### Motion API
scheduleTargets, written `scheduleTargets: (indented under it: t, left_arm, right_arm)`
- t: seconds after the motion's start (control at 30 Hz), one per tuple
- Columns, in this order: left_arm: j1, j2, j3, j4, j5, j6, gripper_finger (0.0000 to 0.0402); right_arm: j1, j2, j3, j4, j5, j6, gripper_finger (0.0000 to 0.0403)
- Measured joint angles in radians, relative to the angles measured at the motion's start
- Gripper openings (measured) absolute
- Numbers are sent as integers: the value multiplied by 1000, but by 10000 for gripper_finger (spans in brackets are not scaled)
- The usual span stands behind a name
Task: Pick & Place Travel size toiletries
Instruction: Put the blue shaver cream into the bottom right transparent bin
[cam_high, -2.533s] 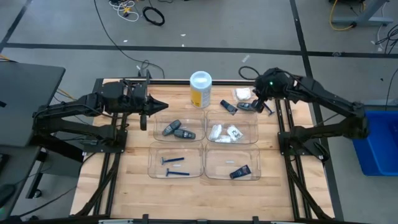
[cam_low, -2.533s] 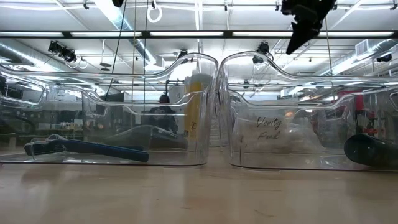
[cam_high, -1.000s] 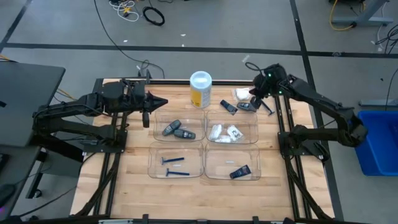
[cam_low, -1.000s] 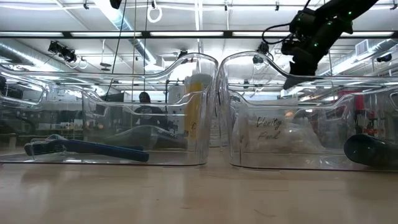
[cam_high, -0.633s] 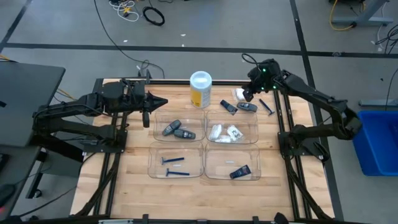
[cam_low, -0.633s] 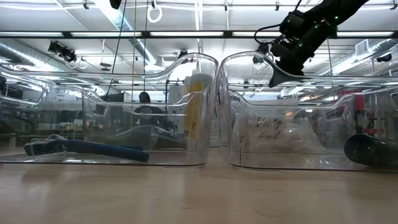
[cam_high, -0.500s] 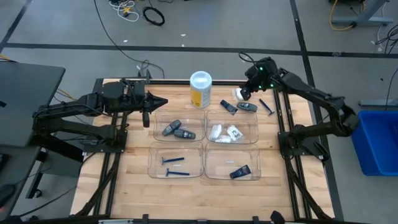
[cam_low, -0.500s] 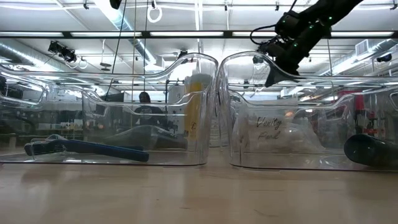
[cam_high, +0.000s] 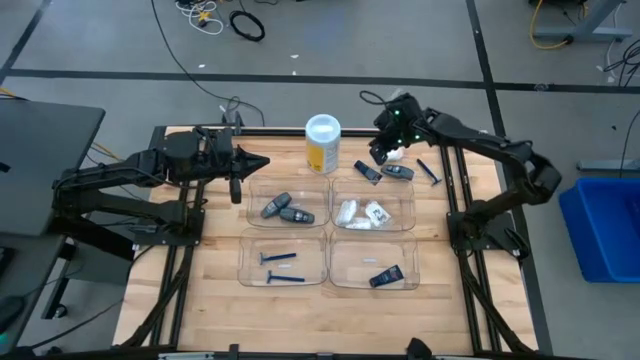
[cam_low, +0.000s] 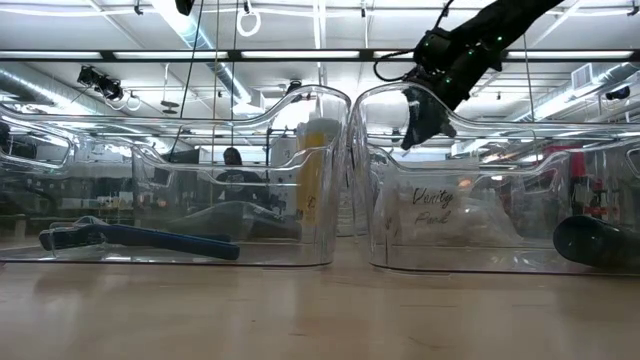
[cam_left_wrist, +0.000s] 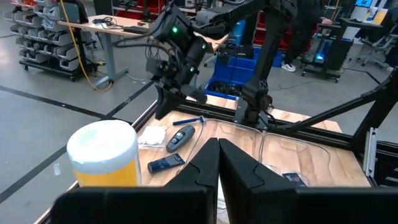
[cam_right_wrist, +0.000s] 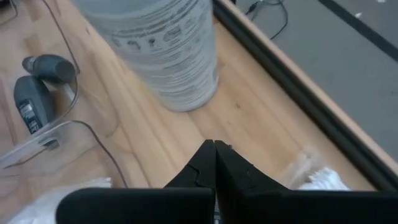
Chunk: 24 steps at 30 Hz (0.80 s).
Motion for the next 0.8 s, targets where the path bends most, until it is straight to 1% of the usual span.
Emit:
scheduleTargets:
  t: [0.23,0.4,0.57,0.67,0.8]
  left_arm:
    - [0,0,0,0,0,0,5]
    - [0,0,0,0,0,0,15]
    - [0,0,0,0,0,0,8]
    - [0,0,0,0,0,-1,5]
    - [0,0,0,0,0,-3,14]
  right_arm:
    - [39,59,0,54,9,84,0]
    - [57,81,0,90,11,117,0]
    - [59,111,2,112,58,156,2]
    - [58,131,2,117,68,154,17]
    - [58,156,2,115,61,113,55]
